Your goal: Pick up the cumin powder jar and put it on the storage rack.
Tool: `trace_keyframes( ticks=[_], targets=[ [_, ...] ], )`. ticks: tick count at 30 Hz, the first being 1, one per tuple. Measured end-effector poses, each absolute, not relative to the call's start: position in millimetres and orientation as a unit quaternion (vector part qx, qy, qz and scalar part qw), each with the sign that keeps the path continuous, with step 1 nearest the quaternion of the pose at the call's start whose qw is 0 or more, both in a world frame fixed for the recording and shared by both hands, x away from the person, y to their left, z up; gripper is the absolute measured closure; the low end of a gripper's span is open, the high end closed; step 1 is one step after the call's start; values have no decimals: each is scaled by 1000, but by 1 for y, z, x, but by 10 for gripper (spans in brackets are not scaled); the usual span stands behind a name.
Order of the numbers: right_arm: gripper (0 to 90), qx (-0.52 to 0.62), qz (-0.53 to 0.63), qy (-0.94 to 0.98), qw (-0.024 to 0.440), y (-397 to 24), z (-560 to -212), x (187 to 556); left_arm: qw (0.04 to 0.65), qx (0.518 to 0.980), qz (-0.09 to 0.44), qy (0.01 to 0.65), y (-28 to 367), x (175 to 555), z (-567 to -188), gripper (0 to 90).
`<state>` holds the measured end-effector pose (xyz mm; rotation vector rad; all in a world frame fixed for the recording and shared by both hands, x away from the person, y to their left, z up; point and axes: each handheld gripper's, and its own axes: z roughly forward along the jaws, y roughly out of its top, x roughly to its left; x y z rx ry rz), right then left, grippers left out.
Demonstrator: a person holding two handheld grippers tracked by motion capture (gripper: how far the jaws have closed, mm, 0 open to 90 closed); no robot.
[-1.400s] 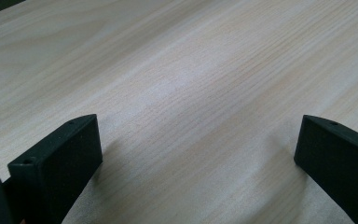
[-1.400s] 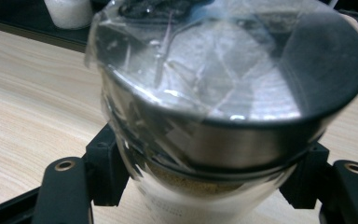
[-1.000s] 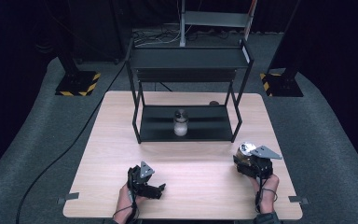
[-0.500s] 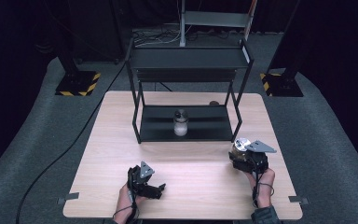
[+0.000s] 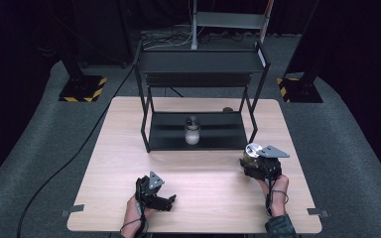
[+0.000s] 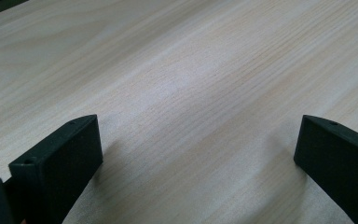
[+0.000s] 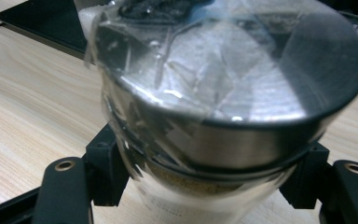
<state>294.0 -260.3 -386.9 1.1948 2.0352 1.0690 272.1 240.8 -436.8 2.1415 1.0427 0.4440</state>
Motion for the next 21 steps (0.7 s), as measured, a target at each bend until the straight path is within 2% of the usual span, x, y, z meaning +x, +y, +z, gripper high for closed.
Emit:
trace_keyframes(
  ticks=[21],
  targets=[
    [300, 430, 397, 765, 268, -249, -385, 315, 352, 828, 172, 402, 241, 272, -437, 6]
  ],
)
